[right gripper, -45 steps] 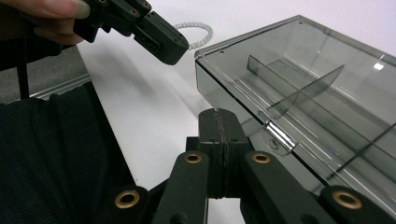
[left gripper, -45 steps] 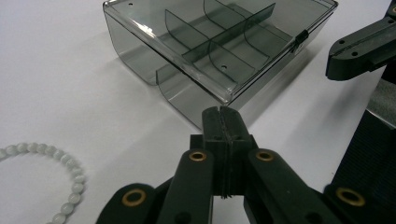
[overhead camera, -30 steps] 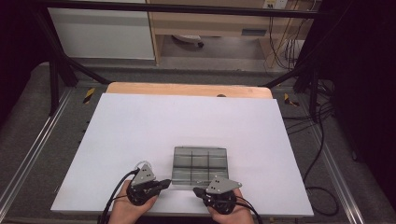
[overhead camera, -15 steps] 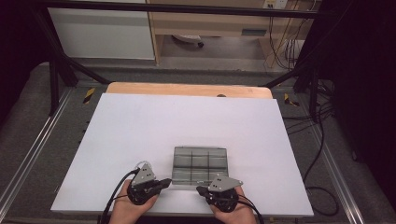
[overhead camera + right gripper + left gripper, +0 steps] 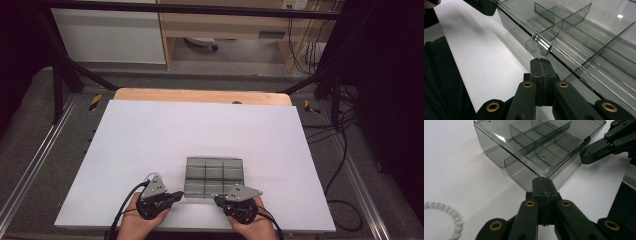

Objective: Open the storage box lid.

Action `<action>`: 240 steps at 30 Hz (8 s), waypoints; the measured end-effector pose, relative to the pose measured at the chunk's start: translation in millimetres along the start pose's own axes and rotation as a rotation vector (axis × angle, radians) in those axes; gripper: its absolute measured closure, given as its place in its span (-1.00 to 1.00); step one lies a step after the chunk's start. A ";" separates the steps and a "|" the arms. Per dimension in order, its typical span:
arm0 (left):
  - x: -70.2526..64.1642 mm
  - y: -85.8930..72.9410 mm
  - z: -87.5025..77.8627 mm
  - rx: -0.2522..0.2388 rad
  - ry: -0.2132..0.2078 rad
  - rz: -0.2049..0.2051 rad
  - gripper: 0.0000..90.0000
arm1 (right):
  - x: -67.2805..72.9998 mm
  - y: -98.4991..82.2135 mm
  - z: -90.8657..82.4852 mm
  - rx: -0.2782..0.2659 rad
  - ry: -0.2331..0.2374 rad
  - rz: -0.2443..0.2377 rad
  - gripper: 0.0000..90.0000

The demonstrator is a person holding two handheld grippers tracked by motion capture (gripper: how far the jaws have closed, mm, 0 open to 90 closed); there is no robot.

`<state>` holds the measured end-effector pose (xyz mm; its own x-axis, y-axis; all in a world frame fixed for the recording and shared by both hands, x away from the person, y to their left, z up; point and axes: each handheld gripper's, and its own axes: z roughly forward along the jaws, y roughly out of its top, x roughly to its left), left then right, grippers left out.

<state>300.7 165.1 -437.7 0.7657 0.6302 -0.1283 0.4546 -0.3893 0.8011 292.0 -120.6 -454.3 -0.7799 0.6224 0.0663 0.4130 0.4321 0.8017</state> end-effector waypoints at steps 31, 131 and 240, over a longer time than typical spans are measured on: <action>-2.6 7.1 -1.7 -0.070 -0.037 -0.024 1.00 | 1.0 9.2 -13.5 -0.147 -0.005 0.011 1.00; 11.2 69.7 11.8 -0.156 -0.044 -0.029 1.00 | -95.5 28.2 -35.6 -0.247 -0.109 -0.066 0.12; 51.5 91.9 44.4 -0.248 0.048 0.019 0.21 | -115.4 51.7 -21.5 -0.276 -0.119 -0.012 0.35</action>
<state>402.2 131.9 -396.6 0.7478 0.6580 -0.0892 0.3105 -0.2278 0.9229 393.2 -184.1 -407.7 -0.7166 0.6975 -0.0017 0.2475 0.2565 0.9343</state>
